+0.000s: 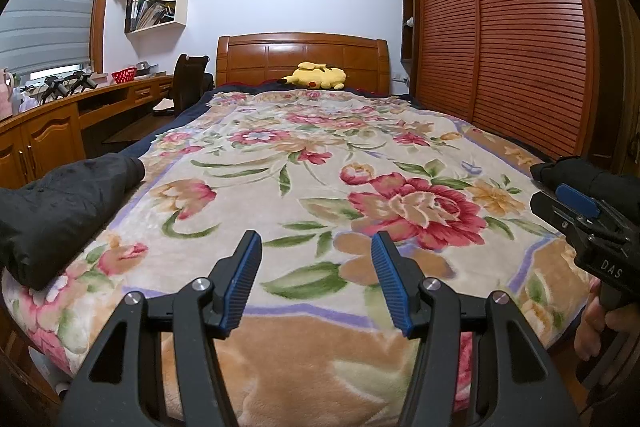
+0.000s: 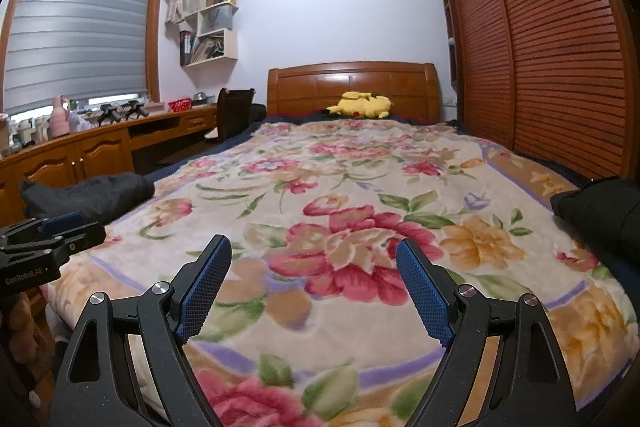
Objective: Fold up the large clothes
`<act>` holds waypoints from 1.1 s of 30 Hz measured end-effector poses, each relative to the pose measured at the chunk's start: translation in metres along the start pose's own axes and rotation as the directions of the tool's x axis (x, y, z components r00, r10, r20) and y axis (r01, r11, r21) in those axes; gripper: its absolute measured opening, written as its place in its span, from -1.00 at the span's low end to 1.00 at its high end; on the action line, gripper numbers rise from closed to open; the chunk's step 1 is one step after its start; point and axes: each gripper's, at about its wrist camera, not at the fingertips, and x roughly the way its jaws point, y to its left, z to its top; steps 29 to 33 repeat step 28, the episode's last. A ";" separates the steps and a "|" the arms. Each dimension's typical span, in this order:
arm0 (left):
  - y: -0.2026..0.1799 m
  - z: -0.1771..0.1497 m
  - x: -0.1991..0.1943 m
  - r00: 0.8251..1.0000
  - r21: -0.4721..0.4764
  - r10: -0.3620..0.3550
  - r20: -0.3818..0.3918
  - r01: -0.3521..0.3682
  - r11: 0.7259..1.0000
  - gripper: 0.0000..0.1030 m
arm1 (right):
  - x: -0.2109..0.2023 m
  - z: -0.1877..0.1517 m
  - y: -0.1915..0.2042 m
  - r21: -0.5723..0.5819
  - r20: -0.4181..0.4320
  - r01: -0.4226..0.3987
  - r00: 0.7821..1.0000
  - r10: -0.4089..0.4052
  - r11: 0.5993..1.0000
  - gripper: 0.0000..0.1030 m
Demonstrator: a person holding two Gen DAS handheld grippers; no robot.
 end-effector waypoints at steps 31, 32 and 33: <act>-0.003 0.000 -0.001 1.000 0.009 -0.002 0.003 0.002 1.000 0.10 | 0.000 0.000 -0.001 0.001 0.002 -0.001 1.000 0.001 1.000 0.67; -0.003 0.000 -0.001 1.000 0.009 -0.002 0.003 0.002 1.000 0.10 | 0.000 0.000 -0.001 0.001 0.002 -0.001 1.000 0.001 1.000 0.67; -0.003 0.000 -0.001 1.000 0.009 -0.002 0.003 0.002 1.000 0.10 | 0.000 0.000 -0.001 0.001 0.002 -0.001 1.000 0.001 1.000 0.67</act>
